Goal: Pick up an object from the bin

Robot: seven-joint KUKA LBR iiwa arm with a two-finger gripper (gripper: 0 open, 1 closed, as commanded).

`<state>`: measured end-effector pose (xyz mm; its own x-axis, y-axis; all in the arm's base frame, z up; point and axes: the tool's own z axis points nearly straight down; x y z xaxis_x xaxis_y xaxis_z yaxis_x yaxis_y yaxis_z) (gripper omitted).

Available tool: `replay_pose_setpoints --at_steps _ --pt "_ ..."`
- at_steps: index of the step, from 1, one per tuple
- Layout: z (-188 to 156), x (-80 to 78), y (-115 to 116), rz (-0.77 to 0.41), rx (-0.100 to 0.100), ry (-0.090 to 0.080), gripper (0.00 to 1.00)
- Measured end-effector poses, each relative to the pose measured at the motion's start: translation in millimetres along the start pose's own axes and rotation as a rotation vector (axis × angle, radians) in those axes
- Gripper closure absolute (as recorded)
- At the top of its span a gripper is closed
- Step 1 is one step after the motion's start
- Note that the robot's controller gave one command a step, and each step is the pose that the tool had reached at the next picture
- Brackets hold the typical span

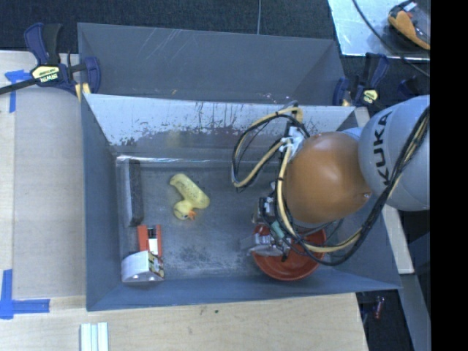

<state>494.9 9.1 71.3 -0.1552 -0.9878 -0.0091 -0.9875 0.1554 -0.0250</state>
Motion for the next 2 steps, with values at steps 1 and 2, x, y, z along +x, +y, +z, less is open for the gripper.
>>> replay_pose_setpoints --at_steps 1,2 --pt "0.0 0.0 0.0 0.0 0.0 0.0 1.0" --pt "-15.6 0.3 0.2 0.003 -0.001 0.0 1.0"
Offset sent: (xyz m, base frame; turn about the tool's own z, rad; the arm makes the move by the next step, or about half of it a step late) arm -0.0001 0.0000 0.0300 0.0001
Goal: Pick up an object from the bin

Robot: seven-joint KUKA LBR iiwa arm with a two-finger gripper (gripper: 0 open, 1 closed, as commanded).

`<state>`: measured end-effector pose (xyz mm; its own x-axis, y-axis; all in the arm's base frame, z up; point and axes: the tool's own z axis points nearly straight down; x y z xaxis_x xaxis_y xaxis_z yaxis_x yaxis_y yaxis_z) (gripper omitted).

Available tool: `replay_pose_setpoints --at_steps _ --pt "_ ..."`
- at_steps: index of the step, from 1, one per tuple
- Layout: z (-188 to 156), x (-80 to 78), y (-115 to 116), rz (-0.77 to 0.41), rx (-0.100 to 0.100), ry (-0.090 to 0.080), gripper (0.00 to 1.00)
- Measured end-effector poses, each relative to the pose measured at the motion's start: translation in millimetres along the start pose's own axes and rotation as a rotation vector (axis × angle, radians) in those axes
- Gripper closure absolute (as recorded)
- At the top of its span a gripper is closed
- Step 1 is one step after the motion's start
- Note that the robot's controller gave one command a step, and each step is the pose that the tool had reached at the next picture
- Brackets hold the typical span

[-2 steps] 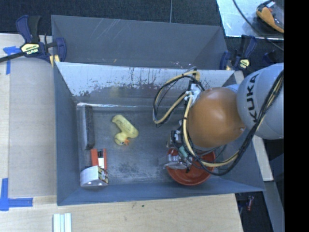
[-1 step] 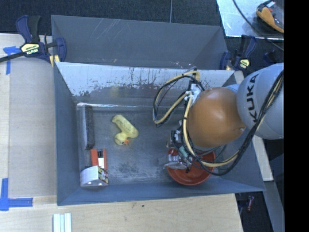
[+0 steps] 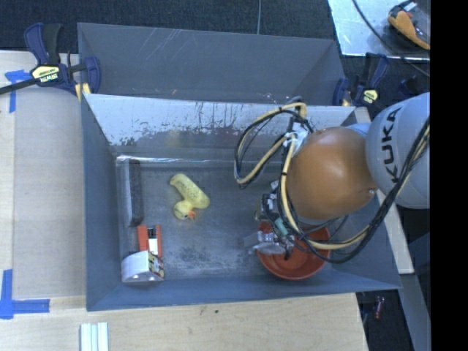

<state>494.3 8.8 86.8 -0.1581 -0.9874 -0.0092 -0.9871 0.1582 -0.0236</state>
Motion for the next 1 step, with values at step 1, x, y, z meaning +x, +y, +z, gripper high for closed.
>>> replay_pose_setpoints --at_steps 1 --pt "-24.2 -0.6 -0.2 0.001 -0.001 -0.001 1.0"
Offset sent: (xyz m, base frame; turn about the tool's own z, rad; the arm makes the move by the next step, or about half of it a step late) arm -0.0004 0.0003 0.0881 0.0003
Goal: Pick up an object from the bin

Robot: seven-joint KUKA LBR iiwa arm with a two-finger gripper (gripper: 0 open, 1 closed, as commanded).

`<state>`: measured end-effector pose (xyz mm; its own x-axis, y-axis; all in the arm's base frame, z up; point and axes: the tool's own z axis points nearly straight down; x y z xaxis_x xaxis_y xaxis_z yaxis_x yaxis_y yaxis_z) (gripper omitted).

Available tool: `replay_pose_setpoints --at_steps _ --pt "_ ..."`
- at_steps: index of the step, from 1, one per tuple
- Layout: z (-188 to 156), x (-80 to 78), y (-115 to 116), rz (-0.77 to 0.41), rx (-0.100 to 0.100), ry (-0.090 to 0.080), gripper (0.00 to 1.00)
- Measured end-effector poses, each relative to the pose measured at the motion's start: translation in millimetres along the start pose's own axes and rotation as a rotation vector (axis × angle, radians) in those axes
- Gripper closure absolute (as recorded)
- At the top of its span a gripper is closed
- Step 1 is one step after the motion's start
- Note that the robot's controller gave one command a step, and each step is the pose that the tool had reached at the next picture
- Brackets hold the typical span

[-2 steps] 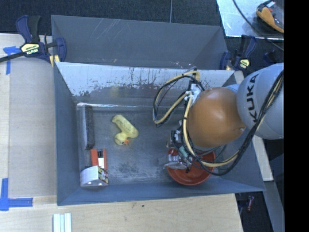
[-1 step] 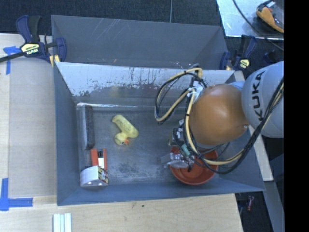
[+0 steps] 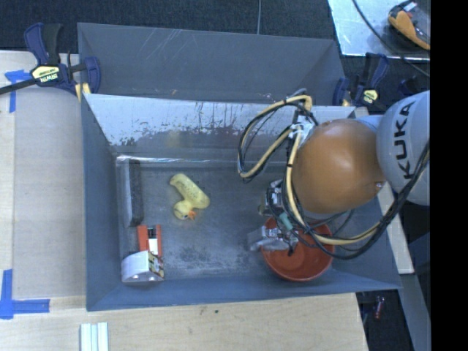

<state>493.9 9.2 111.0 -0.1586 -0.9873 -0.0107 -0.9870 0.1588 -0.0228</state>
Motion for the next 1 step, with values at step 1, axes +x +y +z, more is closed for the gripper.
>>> replay_pose_setpoints --at_steps 1 --pt "-27.9 -0.3 0.5 0.001 -0.005 0.0 1.0"
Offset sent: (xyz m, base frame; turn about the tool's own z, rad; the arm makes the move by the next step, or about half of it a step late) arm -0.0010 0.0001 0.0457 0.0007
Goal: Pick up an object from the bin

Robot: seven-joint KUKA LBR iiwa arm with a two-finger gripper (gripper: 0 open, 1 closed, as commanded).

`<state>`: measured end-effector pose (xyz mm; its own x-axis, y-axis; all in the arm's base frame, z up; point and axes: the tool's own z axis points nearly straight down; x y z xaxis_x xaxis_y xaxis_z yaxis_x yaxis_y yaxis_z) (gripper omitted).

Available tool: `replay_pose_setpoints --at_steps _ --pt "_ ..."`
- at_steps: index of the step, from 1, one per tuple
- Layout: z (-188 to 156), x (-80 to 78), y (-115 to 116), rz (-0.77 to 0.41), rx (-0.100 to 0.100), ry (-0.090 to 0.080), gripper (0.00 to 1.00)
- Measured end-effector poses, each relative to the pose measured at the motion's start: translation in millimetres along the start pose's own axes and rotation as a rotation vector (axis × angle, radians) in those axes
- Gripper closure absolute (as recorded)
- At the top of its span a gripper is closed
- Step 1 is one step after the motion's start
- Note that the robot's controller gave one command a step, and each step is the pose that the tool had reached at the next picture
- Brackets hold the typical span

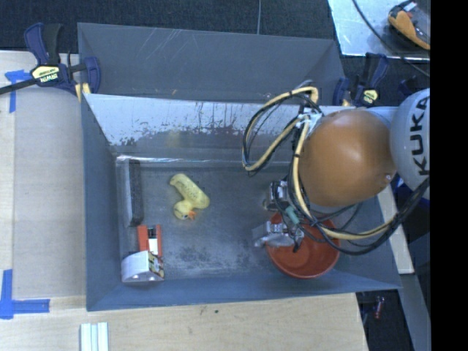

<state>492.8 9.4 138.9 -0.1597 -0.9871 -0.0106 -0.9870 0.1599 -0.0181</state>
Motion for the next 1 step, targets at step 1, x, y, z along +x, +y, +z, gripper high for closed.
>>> replay_pose_setpoints --at_steps 1 --pt "-26.2 -0.3 -1.9 0.001 0.006 -0.001 1.0"
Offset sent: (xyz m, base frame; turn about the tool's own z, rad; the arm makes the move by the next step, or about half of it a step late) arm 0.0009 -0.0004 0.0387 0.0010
